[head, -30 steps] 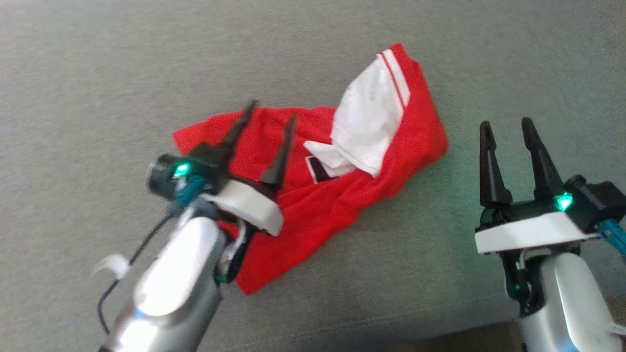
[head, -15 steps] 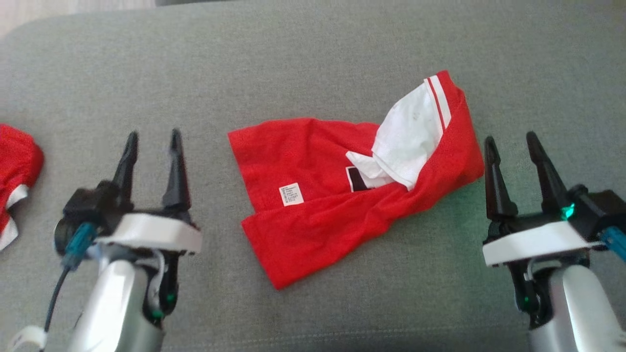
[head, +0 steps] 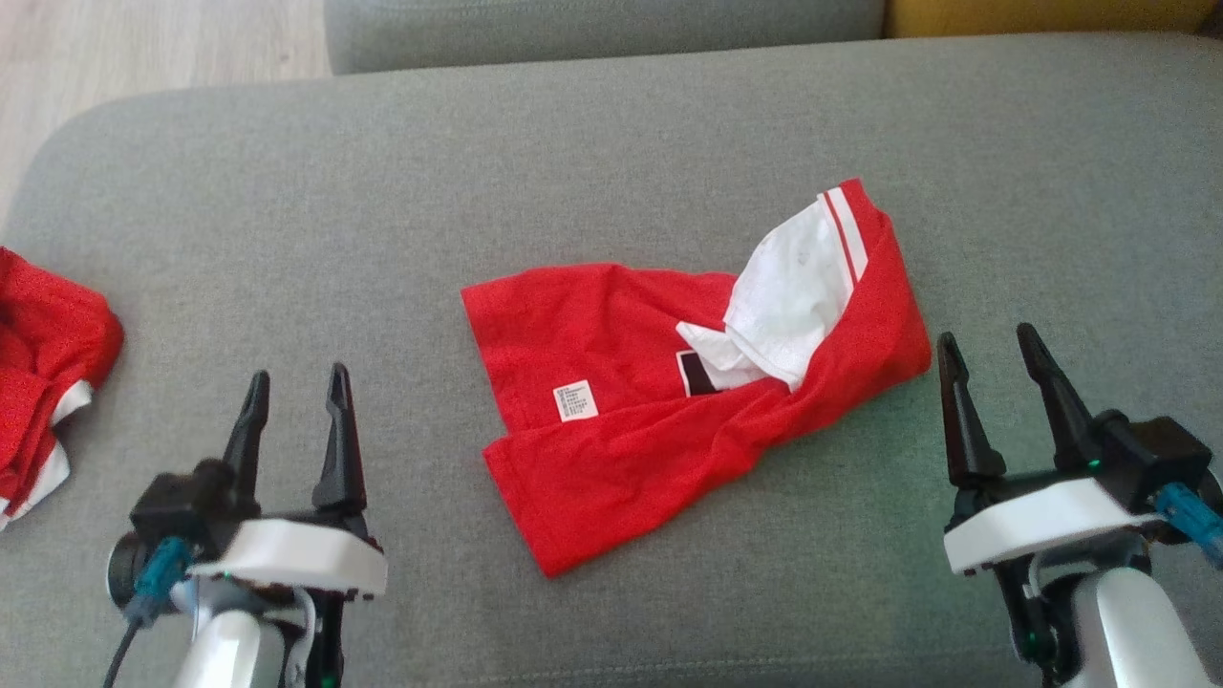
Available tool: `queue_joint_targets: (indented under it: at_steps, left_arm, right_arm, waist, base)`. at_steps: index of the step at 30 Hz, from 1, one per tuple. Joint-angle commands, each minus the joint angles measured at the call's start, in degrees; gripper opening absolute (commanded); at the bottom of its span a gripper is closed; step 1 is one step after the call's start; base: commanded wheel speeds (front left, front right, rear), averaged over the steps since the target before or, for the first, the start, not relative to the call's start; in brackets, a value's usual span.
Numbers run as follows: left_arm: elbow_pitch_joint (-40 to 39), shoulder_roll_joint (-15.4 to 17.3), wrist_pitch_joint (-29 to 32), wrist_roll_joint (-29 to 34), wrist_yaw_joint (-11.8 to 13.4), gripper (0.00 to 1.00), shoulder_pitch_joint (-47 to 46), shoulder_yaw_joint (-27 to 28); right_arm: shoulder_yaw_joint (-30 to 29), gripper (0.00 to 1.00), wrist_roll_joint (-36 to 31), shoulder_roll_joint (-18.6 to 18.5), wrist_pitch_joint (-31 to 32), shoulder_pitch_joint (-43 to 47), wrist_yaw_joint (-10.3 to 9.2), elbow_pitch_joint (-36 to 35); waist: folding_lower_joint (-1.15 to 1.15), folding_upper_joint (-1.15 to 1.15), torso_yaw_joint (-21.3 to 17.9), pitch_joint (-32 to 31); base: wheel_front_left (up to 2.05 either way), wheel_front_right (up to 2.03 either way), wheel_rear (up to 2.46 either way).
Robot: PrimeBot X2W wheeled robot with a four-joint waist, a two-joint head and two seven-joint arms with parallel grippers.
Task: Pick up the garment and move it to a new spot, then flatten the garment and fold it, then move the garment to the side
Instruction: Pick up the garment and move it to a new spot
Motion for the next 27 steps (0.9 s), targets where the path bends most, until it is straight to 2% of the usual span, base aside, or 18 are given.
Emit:
queue_joint_targets:
  at_steps: [1, 16, 27]
  left_arm:
    - [-2.1, 0.5, -0.4, 0.8, -0.3, 1.00, -0.7, 2.5]
    - [-1.5, 0.1, -0.4, 1.5, -1.7, 1.00, 4.3, 1.6]
    - [-1.1, 0.5, -0.4, 2.2, -1.4, 1.00, 4.7, 1.2]
  right_arm:
    - [1.1, 1.00, -0.6, -0.6, 0.2, -0.6, -0.04, -1.8]
    - [0.8, 1.00, -1.3, 0.2, 1.7, 3.5, -0.04, -2.9]
    - [0.5, 1.00, -1.6, 0.6, 2.3, 4.3, -0.04, -3.9]
  waist:
    - [0.00, 0.00, -0.1, -0.9]
    - [0.00, 0.00, -0.4, -5.2]
    - [0.00, 0.00, -0.7, -5.7]
  base:
    - [0.00, 0.00, 0.00]
    - [0.00, 0.00, 0.00]
    - [0.00, 0.00, 0.00]
